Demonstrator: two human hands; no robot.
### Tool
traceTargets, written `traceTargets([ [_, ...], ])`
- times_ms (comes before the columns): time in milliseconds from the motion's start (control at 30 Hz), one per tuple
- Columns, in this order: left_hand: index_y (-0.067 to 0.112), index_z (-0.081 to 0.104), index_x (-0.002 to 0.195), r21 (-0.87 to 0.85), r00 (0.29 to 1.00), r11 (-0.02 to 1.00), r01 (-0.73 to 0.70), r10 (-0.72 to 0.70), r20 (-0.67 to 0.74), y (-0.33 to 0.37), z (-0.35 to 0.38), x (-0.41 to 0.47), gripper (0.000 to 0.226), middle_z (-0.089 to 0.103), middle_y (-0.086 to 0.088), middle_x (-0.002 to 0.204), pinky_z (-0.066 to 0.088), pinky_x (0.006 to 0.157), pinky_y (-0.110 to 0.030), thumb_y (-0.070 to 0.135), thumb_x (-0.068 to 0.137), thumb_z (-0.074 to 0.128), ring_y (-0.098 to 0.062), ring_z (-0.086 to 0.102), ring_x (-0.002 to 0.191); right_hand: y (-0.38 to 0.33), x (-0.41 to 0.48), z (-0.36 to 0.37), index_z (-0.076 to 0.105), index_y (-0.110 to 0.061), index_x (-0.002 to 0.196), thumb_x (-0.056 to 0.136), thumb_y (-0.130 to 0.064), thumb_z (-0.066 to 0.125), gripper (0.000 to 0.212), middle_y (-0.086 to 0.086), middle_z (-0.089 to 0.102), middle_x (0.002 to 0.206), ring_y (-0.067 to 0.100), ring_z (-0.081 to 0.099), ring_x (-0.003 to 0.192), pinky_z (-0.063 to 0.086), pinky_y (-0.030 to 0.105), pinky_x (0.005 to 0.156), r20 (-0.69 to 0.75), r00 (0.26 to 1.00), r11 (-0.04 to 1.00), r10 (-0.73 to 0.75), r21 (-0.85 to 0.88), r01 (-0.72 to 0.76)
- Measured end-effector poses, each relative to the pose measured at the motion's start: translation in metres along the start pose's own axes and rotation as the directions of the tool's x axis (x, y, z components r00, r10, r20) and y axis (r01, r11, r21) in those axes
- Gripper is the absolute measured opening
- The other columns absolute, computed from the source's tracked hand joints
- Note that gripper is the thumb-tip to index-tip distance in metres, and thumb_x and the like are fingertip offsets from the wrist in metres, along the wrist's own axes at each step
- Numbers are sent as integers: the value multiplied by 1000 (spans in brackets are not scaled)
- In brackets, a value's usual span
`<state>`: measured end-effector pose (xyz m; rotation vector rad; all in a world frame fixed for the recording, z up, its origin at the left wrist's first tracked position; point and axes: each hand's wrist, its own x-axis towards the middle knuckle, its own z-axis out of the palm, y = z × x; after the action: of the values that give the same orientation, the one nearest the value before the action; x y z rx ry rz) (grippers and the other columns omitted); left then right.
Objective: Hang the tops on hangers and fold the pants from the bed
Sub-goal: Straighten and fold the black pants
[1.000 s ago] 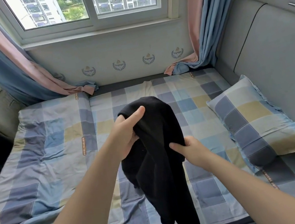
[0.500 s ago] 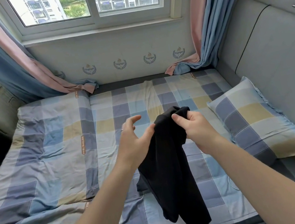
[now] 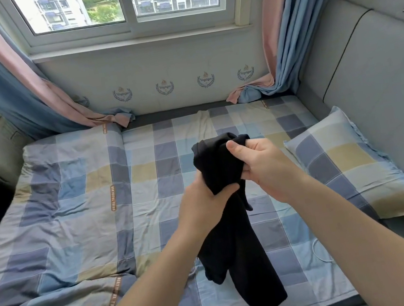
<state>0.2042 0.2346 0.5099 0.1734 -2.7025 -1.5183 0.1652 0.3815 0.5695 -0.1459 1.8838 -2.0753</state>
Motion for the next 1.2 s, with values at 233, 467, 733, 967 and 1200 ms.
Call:
traceTargets([
  [233, 24, 72, 95, -453, 982, 887, 89, -154, -109, -7, -26, 21, 9, 76, 8, 85, 58, 80, -36, 32, 94, 70, -8, 72, 82, 15, -6, -22, 64, -26, 127, 99, -24, 61, 28, -11, 70, 122, 4, 63, 117, 52, 27, 99, 69, 992, 954, -104, -275, 119],
  [467, 16, 73, 103, -682, 975, 703, 203, -212, 72, 6, -45, 25, 29, 78, -1, 92, 58, 60, -23, 42, 92, 69, -16, 76, 83, 82, -12, -27, 52, -47, 133, 73, -53, 80, 67, -26, 63, 125, -7, 61, 113, 48, 25, 98, 227, 894, 858, 385, -446, -256],
  [733, 19, 70, 104, -695, 963, 687, 212, -269, 27, -2, -55, 27, 32, 78, 3, 87, 56, 55, -21, 47, 90, 69, -12, 75, 77, 107, -16, -30, 65, -6, 95, 94, -39, 62, 33, 3, 63, 83, 19, 60, 77, 49, 41, 82, 179, 949, 775, 258, -625, -93],
  [967, 18, 68, 101, -453, 935, 829, 329, -354, 30, -20, -78, 41, 42, 76, -3, 98, 57, 85, -37, 57, 86, 69, -23, 70, 96, 74, -13, -39, 58, -21, 66, 100, -17, 57, 35, -8, 50, 60, 10, 48, 62, 39, 34, 65, -24, 1000, 823, 19, -567, -30],
  [1200, 24, 43, 145, -64, 941, 959, 275, -255, 221, -39, -58, 25, 80, 56, 5, 128, 49, 93, -33, 58, 81, 74, -16, 60, 114, 28, -3, -34, 55, -13, 68, 101, -21, 56, 34, -9, 50, 58, 3, 47, 53, 39, 17, 54, -98, 993, 877, -72, -480, 17],
])
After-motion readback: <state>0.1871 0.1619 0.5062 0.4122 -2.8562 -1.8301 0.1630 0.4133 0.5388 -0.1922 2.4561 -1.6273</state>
